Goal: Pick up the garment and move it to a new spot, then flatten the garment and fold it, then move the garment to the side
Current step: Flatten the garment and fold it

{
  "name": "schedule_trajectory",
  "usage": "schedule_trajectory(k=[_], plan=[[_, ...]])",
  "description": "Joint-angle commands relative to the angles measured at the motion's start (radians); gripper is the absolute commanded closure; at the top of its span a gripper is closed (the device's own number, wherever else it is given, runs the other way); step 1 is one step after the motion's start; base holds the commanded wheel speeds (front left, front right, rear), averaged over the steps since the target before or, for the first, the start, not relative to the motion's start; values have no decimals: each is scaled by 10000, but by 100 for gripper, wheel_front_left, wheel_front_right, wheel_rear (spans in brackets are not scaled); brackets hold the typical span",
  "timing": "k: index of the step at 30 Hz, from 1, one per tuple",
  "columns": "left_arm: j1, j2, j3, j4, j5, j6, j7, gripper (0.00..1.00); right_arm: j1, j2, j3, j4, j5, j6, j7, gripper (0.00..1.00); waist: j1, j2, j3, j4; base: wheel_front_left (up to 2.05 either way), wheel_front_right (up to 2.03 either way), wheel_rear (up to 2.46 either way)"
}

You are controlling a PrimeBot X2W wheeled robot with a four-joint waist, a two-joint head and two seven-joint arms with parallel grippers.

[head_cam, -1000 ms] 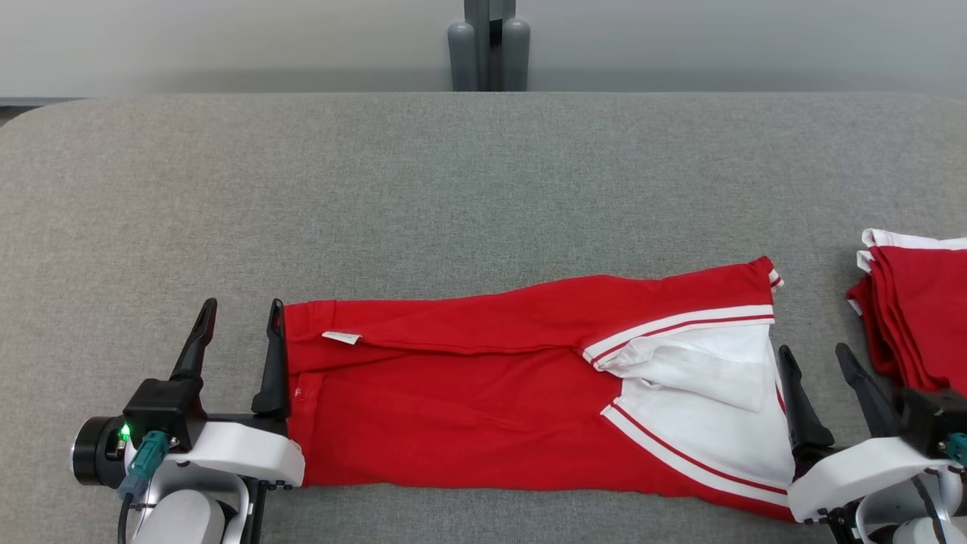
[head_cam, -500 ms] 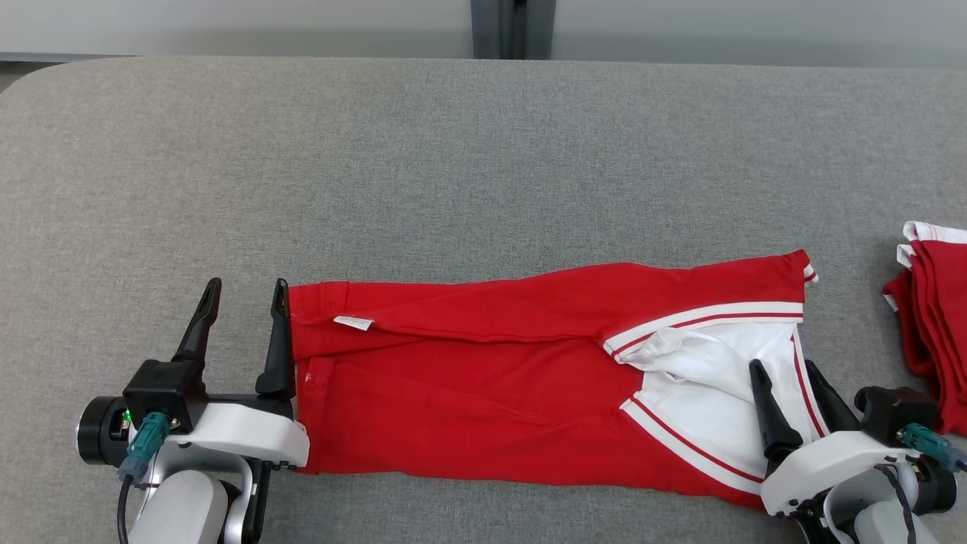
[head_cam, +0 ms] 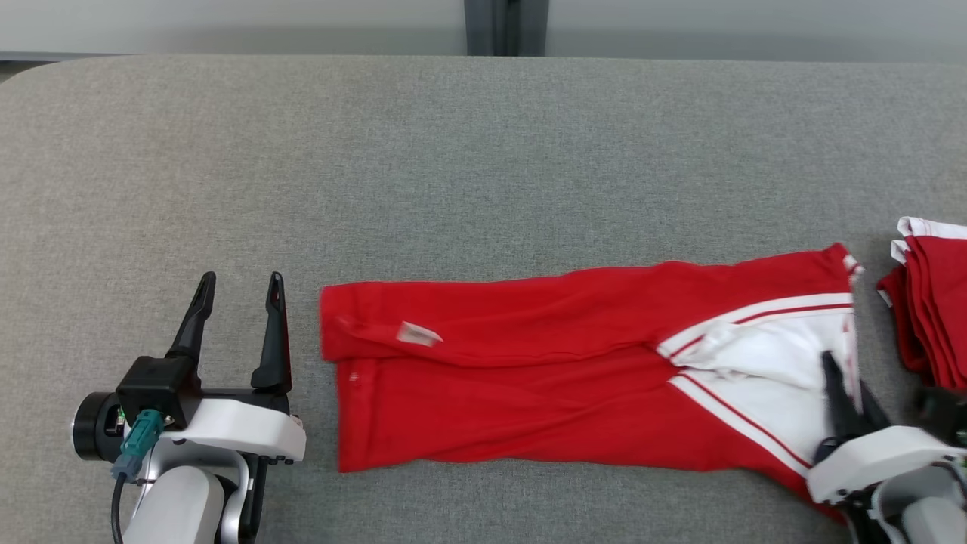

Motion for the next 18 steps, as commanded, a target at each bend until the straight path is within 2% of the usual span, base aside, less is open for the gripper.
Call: schedule_trajectory(k=[1, 6, 12, 18], plan=[[-77, 36, 114, -7, 64, -48, -30, 0, 150, -268, -345, -28, 31, -90, -84, 100, 0, 0, -18, -47, 0, 0, 0], [31, -85, 206, -51, 157, -107, -30, 0, 155, -437, -668, -642, -119, -78, -134, 100, 0, 0, -89, -162, 0, 0, 0], [94, -203, 240, -62, 242, -195, -30, 0, 117, -19, 353, -3044, -482, -55, 229, 100, 0, 0, -165, -247, 0, 0, 0], [-15, -348, 219, 50, 277, -365, -30, 0, 139, 558, 1860, -5509, -604, -55, 1059, 100, 0, 0, -226, -90, 0, 0, 0]])
